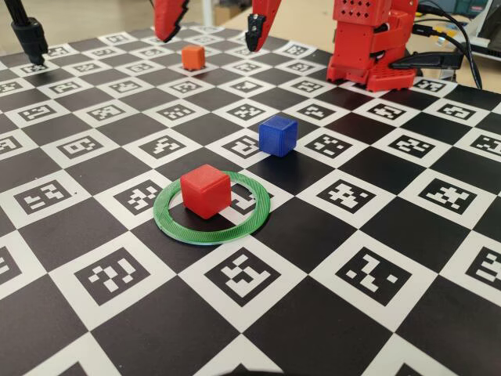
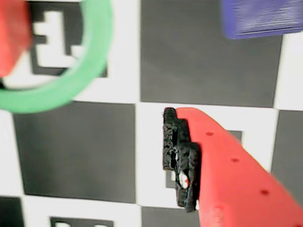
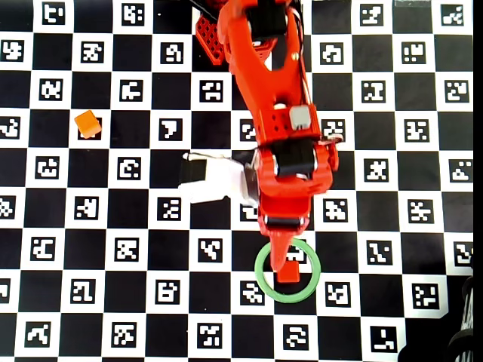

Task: Grab the red cube then put it in the green circle then put the blue cube on top and finally the orange cube on top

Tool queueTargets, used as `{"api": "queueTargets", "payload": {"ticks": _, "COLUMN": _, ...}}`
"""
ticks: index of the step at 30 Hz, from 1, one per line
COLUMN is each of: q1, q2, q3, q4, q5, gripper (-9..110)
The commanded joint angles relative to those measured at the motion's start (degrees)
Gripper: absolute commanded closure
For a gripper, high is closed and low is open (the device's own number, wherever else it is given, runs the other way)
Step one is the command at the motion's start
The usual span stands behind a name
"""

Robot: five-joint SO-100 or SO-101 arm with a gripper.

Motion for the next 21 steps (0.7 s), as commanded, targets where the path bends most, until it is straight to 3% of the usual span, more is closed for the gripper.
{"api": "queueTargets", "payload": {"ticks": 1, "q1": -0.4, "q2": 8.9, "q3": 2.4, "q4": -1.3, "q5": -0.4, "gripper": 53}}
{"api": "queueTargets", "payload": {"ticks": 21, "q1": -6.0, "q2": 20.4, "q3": 23.6, "q4": -9.9, "q5": -3.3, "gripper": 52}}
